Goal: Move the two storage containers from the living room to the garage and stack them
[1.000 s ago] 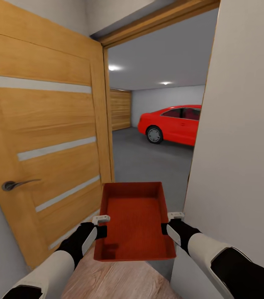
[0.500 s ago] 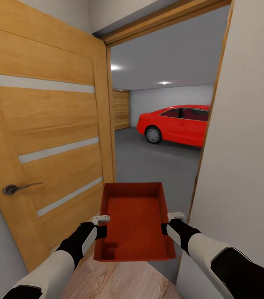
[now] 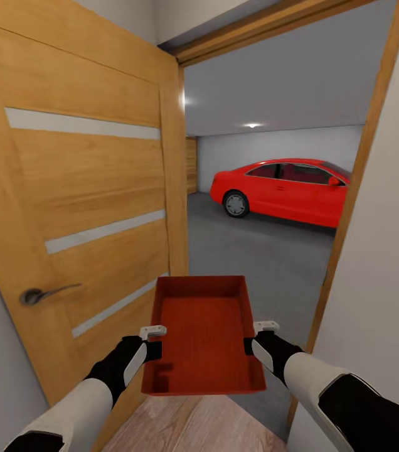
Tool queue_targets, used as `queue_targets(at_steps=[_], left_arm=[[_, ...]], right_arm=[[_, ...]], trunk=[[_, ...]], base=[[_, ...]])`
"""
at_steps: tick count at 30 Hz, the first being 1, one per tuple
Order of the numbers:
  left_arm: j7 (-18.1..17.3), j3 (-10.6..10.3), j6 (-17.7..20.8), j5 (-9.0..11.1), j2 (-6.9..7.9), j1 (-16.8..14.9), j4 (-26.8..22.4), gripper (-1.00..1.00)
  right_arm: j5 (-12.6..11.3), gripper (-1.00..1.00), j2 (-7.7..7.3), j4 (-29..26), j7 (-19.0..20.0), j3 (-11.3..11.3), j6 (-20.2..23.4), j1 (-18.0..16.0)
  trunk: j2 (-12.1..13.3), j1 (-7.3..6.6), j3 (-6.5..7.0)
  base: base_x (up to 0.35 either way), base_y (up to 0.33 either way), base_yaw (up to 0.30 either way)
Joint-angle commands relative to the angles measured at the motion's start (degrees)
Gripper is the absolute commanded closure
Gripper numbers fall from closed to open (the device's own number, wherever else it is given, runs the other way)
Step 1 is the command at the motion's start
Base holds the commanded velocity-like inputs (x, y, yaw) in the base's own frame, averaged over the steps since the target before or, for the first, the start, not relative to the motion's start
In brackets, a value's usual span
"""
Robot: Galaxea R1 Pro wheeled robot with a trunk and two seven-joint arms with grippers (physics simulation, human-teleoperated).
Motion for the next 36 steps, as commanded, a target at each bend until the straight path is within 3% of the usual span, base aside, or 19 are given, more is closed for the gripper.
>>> queue_targets(at_steps=[1,20,30,36], left_arm=[[0.8,-0.6,0.5,-1.6,0.03,0.0,0.0,1.00],[0.8,-0.6,0.2,-1.7,0.03,0.0,-0.1,1.00],[0.7,-0.6,0.2,-1.7,0.03,0.0,-0.1,1.00],[0.7,-0.6,0.6,-1.7,0.03,0.0,-0.1,1.00]], right_arm=[[0.1,1.00,0.02,-0.2,-0.5,2.0,0.3,-0.1],[0.1,1.00,0.02,-0.2,-0.5,2.0,0.3,-0.1],[0.1,1.00,0.02,-0.2,-0.5,2.0,0.3,-0.1],[0.1,1.00,0.02,-0.2,-0.5,2.0,0.3,-0.1]], trunk=[[-0.1,0.03,-0.10],[-0.1,0.03,0.45],[-0.1,0.03,0.49],[-0.1,0.03,0.49]], base=[[0.072,0.151,-0.065],[0.006,0.012,-0.211],[0.001,0.006,-0.028],[0.105,0.233,0.000]])
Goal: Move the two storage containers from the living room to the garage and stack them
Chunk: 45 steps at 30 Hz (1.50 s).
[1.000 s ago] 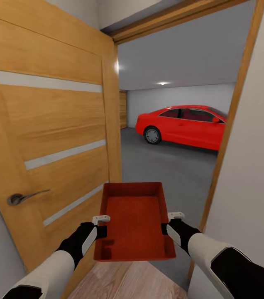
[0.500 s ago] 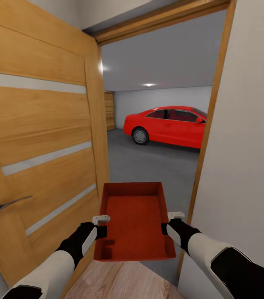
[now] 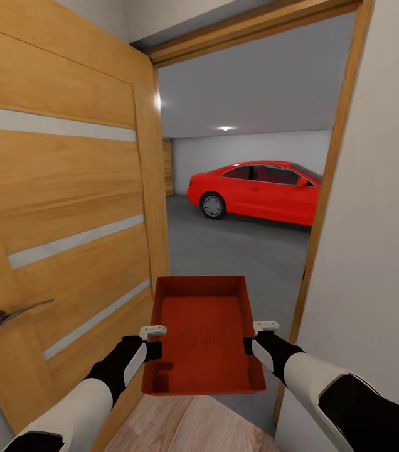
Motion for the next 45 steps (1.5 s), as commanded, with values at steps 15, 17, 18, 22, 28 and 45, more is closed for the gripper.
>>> queue_targets(at_steps=[15,17,18,22,28,45], left_arm=[[0.9,-0.6,0.1,-1.5,0.04,0.0,0.0,1.00],[0.9,-0.6,0.1,-1.5,0.04,0.0,0.0,1.00],[0.9,-0.6,0.1,-1.5,0.04,0.0,0.0,1.00],[0.9,-0.6,0.1,-1.5,0.04,0.0,0.0,1.00],[0.9,-0.6,0.0,-1.5,0.04,0.0,0.0,1.00],[0.8,-0.6,0.3,-1.5,0.04,0.0,0.0,1.00]], right_arm=[[0.2,1.00,-0.03,-0.2,-0.5,2.0,0.4,-0.1],[0.2,1.00,-0.05,-0.2,-0.5,2.0,0.4,-0.1],[0.2,1.00,-0.02,-0.2,-0.5,2.0,0.4,-0.1],[0.2,1.00,0.00,-0.2,-0.5,2.0,0.4,-0.1],[0.2,1.00,0.02,-0.2,-0.5,2.0,0.4,-0.1],[0.2,1.00,0.02,-0.2,-0.5,2.0,0.4,-0.1]], trunk=[[-0.1,0.04,-0.11],[-0.1,0.04,-0.11],[-0.1,0.04,-0.11],[-0.1,0.04,-0.11],[-0.1,0.04,-0.11],[-0.1,0.04,-0.11]], base=[[0.111,0.212,-0.014],[0.007,0.011,-0.181],[0.004,0.006,-0.212],[0.001,0.002,-0.233],[0.000,0.000,-0.241],[0.032,0.048,-0.098]])
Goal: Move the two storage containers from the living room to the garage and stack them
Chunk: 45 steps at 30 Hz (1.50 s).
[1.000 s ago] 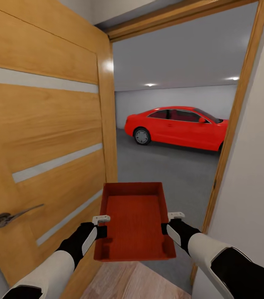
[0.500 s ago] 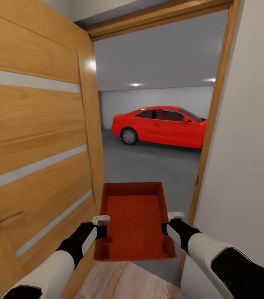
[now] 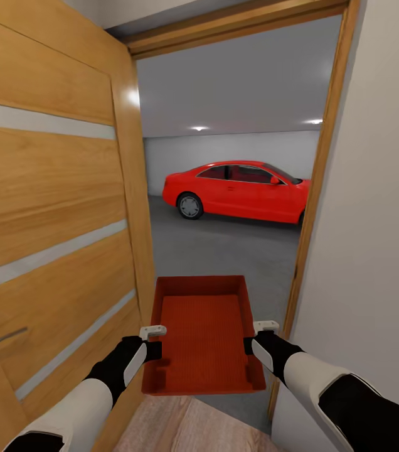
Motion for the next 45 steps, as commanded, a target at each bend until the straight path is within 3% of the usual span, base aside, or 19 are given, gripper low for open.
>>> queue_targets(at_steps=[1,18,45], left_arm=[[0.8,-0.6,0.5,-1.8,0.03,0.0,-0.1,1.00],[0.8,-0.6,0.4,-1.8,0.03,0.0,-0.1,1.00],[0.8,-0.6,0.6,-1.8,0.03,0.0,0.1,1.00]], right_arm=[[-0.5,1.00,0.03,-0.1,-0.5,2.4,0.3,-0.1],[-0.5,1.00,0.01,-0.1,-0.5,2.4,0.3,-0.1],[-0.5,1.00,0.00,-0.1,-0.5,2.4,0.3,-0.1]], trunk=[[-0.1,0.04,-0.11],[-0.1,0.04,-0.11],[-0.1,0.04,-0.11]], base=[[0.162,0.255,0.000],[0.171,0.262,0.000],[0.011,0.006,-0.195]])
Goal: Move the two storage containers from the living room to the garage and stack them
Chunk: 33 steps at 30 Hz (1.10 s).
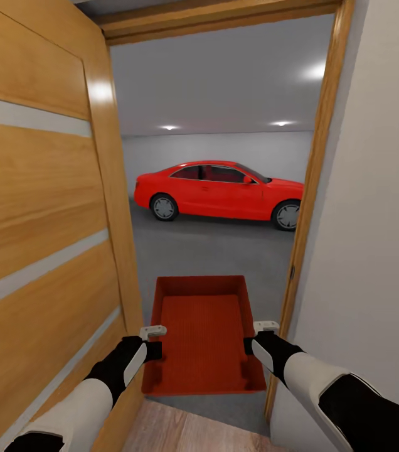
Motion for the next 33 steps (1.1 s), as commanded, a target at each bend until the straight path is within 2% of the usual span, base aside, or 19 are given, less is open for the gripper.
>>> queue_targets(at_steps=[1,11,17,33], left_arm=[[0.9,-0.6,0.6,-1.7,0.04,0.0,0.0,1.00],[1.0,-0.6,0.6,-1.7,0.04,0.0,-0.1,1.00],[1.0,-0.6,0.3,-1.7,0.04,0.0,-0.2,1.00],[0.9,-0.6,0.2,-1.7,0.04,0.0,-0.2,1.00]], right_arm=[[0.1,1.00,0.03,-0.2,-0.5,2.0,0.3,-0.1],[0.1,1.00,0.04,-0.2,-0.5,2.0,0.4,-0.1],[0.1,1.00,0.04,-0.2,-0.5,2.0,0.4,-0.1],[0.1,1.00,0.04,-0.2,-0.5,2.0,0.4,-0.1]], trunk=[[-0.1,0.04,-0.11],[-0.1,0.04,-0.11],[-0.1,0.04,-0.11],[-0.1,0.04,-0.11]], base=[[0.201,0.143,-0.007],[0.237,0.168,-0.001],[0.074,0.026,-0.002],[0.001,0.000,-0.191]])
